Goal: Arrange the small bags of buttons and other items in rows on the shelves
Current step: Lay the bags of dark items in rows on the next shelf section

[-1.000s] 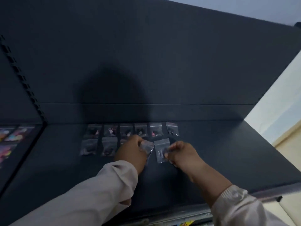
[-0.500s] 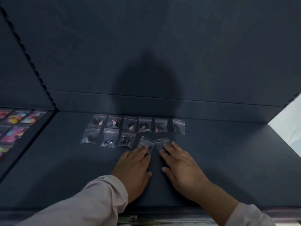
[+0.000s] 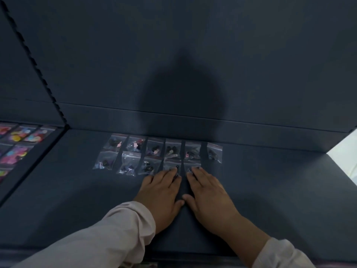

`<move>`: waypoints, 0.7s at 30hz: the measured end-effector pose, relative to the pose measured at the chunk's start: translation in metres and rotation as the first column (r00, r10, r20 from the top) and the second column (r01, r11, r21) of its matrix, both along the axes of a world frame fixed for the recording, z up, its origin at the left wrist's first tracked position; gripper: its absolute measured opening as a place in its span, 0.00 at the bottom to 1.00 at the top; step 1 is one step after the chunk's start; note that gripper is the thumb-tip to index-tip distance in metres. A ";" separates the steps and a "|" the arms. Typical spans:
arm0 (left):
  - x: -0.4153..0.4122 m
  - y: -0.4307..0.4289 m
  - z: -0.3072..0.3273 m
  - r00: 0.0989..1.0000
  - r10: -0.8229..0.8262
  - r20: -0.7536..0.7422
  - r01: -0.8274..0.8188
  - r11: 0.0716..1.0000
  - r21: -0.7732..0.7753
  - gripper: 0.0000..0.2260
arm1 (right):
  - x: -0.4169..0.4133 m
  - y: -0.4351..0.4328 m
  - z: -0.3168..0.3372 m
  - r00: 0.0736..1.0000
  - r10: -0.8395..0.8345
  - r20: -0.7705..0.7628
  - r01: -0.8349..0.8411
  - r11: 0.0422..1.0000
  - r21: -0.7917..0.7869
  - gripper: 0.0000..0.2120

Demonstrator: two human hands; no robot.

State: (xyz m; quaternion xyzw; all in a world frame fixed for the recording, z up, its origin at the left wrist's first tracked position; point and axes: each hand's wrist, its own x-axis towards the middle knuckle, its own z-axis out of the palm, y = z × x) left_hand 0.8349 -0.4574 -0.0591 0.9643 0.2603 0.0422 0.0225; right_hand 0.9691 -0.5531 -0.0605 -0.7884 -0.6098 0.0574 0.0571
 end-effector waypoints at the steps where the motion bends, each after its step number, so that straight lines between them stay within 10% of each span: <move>1: 0.000 0.001 -0.001 1.000 0.005 -0.002 -0.005 1.000 0.008 0.26 | 0.000 0.001 -0.002 0.999 -0.017 0.039 0.017 1.000 -0.007 0.39; 21: -0.025 0.014 0.026 0.996 0.086 -0.028 -0.084 0.995 0.056 0.27 | -0.017 0.018 0.022 0.986 -0.068 0.154 0.057 0.996 0.072 0.26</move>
